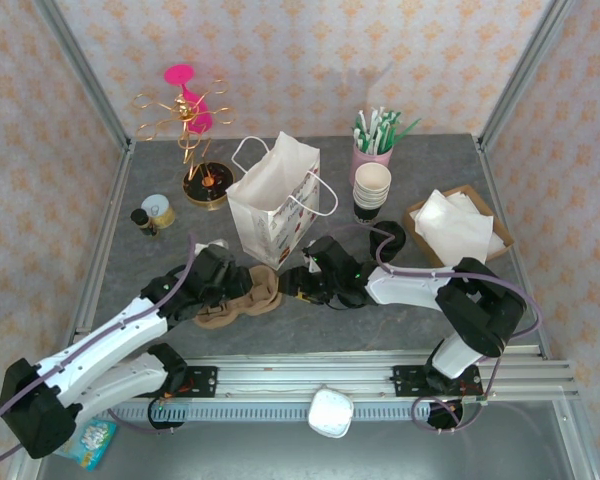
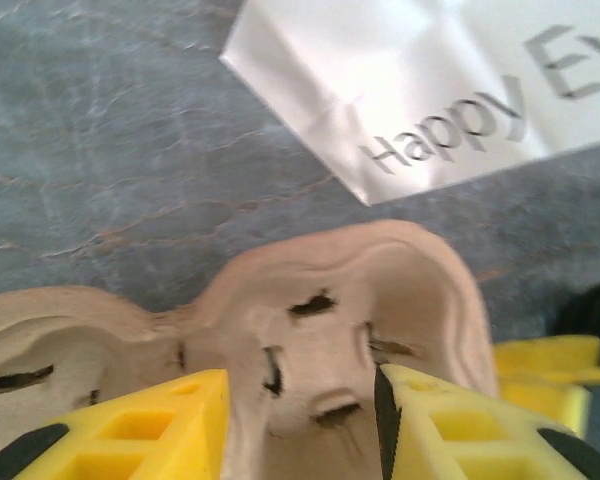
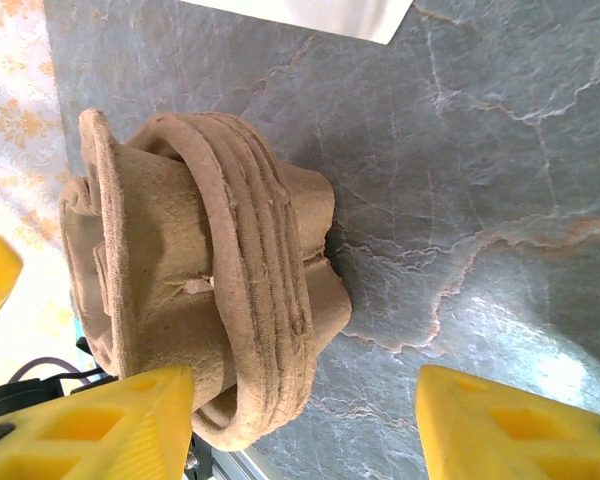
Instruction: Pack the takeout coffee
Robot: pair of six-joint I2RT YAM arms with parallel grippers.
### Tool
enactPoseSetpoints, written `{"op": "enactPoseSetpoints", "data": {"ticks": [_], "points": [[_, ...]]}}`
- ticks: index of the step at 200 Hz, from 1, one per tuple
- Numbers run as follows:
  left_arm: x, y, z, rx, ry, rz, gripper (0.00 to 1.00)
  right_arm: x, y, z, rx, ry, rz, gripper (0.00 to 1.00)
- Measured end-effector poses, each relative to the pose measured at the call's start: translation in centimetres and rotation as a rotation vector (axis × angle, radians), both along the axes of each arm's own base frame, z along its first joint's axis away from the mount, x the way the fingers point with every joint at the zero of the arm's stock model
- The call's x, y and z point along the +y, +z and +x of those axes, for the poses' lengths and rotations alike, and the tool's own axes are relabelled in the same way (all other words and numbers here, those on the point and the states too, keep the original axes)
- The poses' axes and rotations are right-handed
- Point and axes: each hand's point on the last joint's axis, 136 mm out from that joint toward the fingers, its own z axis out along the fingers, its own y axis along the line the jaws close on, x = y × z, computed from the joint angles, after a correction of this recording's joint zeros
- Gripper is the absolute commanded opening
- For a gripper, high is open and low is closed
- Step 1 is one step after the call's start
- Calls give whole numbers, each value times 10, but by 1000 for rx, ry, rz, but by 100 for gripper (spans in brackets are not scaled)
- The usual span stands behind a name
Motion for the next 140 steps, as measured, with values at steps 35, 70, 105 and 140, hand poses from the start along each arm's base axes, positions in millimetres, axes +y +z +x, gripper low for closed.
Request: {"op": "enactPoseSetpoints", "data": {"ticks": [35,70,105,140], "points": [[-30,8,-20,-62,-170,24,49,1,1,1,1,-5,8,60],[-41,8,-27,-117,-238,18,56,1,1,1,4,-7,7,60],[-53,-4,-27,-125,-295,69,57,1,1,1,4,-7,7,60],[-57,-22,-23,-122,-328,170,56,1,1,1,5,-7,7,60]]}}
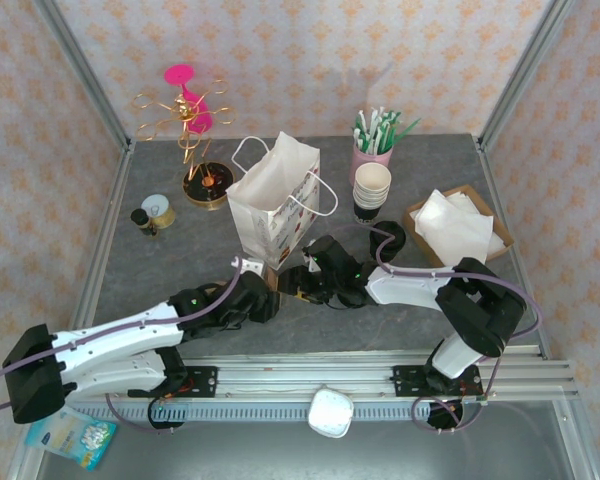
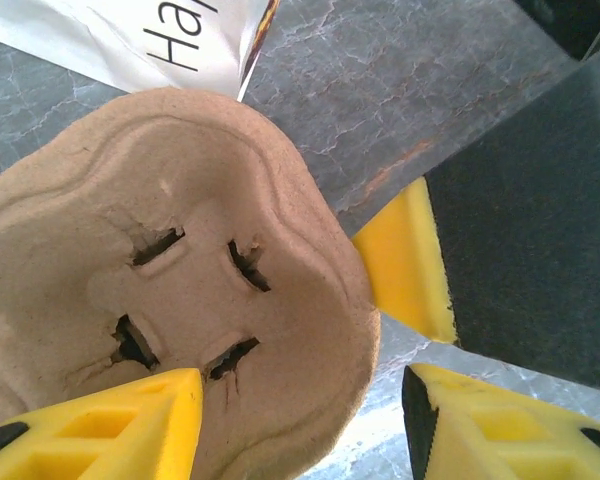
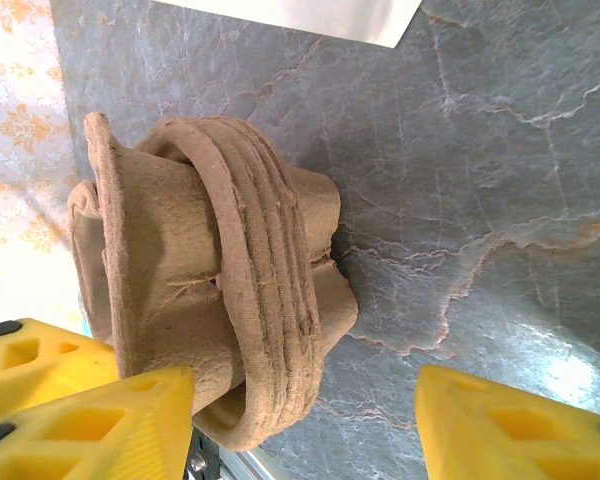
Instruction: Pack the takeout coffee
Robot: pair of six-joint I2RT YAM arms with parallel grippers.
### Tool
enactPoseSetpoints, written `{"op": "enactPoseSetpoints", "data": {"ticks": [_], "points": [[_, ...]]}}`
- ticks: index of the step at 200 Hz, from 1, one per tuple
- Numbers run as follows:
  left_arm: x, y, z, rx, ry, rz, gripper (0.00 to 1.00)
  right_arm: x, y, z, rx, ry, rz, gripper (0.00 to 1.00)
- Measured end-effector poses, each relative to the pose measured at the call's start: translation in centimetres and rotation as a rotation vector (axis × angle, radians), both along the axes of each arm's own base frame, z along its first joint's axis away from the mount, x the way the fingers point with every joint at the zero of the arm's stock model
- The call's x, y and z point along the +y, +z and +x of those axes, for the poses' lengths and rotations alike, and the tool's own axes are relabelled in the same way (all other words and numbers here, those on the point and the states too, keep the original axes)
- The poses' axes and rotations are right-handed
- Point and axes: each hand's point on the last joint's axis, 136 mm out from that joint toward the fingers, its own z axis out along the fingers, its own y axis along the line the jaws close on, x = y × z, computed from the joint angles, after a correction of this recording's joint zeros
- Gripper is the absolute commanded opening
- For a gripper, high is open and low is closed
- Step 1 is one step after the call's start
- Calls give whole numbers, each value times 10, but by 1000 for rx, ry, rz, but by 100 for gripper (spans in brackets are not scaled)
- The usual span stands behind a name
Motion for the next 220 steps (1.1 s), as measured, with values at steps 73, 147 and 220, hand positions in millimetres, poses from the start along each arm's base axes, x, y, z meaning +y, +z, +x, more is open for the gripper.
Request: {"op": "enactPoseSetpoints", "data": {"ticks": [73,147,220], "points": [[-2,-16,12,-43,-18,86,47,0,0,0,3,-2,0,59],[-4,-14,17,-79,-32,103,27,0,0,1,8,-13,-1,60],[-2,4,16,-120,-30,58,17,1,1,3,19,-30,8,63]]}}
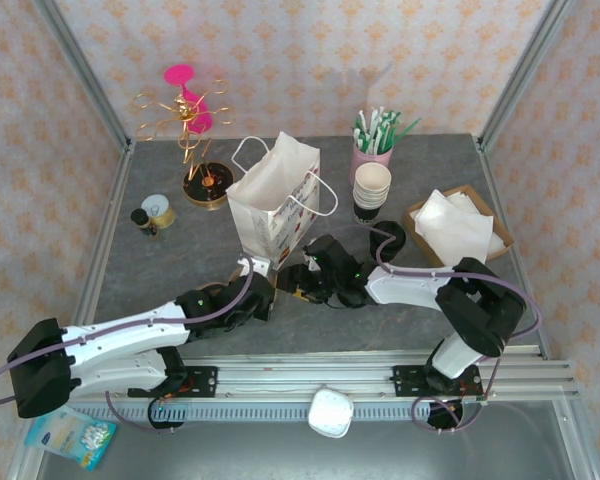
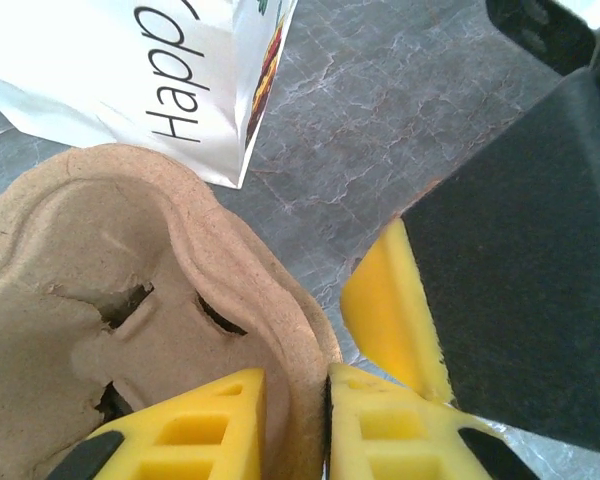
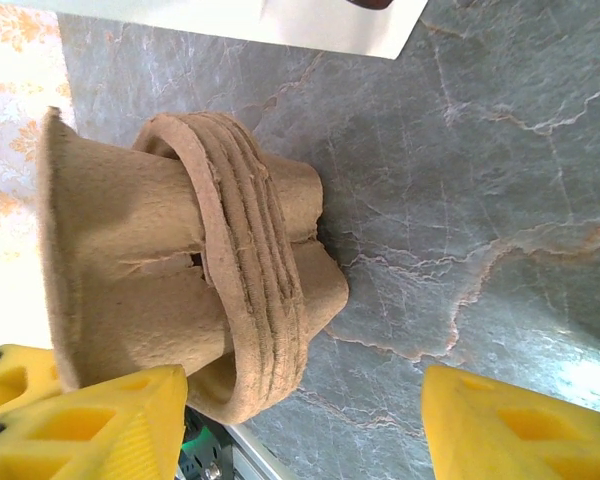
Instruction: Pack the takeout coffee
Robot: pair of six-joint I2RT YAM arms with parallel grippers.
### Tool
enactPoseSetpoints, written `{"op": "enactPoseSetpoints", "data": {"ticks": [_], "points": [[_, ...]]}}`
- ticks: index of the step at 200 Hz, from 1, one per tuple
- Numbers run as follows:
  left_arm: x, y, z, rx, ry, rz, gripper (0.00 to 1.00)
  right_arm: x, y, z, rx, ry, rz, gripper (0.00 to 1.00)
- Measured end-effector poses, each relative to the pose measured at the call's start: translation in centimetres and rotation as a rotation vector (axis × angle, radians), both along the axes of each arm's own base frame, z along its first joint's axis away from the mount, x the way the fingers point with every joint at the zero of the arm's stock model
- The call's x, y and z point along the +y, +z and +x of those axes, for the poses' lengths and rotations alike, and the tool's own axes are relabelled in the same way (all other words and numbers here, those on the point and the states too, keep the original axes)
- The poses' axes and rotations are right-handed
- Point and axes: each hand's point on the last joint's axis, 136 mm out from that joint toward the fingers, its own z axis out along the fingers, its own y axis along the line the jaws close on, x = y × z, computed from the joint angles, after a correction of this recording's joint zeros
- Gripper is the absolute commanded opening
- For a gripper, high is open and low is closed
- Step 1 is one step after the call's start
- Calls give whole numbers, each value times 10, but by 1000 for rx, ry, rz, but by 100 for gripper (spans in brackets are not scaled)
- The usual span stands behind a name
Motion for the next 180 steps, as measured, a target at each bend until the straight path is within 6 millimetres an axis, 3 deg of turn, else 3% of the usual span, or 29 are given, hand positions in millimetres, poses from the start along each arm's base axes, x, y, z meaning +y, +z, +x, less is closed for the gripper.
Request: {"op": "enactPoseSetpoints", "data": {"ticks": [136,180], "points": [[8,28,1,-62,39,-71,8,12,-24,-4,53,21,-34,64],[12,49,2,-94,68,-127,6,9,-28,-2,51,6,-56,56]]}}
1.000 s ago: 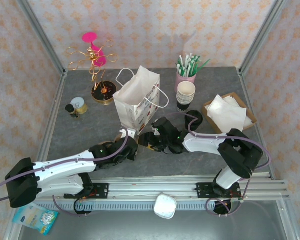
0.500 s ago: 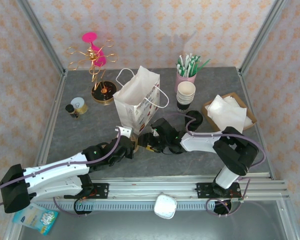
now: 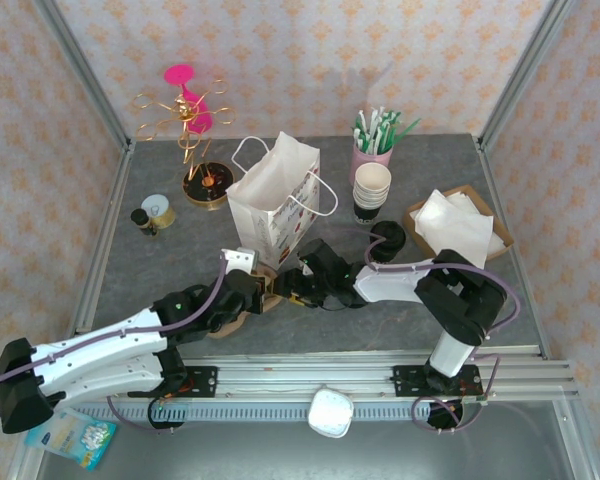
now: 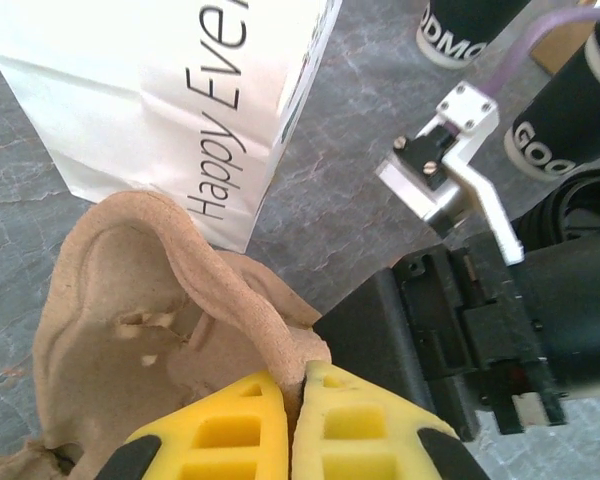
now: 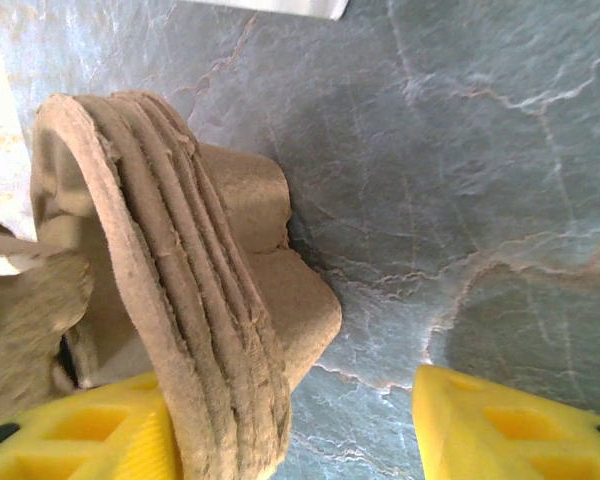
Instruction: Pack the takeout coffee
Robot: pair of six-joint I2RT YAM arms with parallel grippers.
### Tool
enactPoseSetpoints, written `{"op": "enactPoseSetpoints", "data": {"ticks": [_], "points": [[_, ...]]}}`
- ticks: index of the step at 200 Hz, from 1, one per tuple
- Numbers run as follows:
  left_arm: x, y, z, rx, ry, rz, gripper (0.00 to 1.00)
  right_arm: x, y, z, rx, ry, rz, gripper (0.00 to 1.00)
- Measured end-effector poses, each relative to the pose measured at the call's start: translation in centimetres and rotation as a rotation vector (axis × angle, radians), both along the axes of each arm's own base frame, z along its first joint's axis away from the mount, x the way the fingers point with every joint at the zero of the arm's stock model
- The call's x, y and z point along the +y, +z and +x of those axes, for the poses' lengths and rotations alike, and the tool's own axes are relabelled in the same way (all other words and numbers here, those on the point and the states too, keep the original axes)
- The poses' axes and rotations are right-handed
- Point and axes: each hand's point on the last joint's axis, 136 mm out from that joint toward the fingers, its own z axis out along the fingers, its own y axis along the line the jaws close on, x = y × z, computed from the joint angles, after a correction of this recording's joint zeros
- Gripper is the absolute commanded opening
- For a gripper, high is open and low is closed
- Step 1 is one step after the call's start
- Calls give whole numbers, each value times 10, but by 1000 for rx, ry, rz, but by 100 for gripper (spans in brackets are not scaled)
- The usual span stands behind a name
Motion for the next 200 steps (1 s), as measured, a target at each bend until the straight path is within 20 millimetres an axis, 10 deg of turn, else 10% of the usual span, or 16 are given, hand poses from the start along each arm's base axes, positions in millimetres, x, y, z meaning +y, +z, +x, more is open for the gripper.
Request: {"op": "enactPoseSetpoints", "data": {"ticks": [200], "points": [[7,38,-5,-82,7,-130,2,2,-2,11,-28,-85,-127,2]]}}
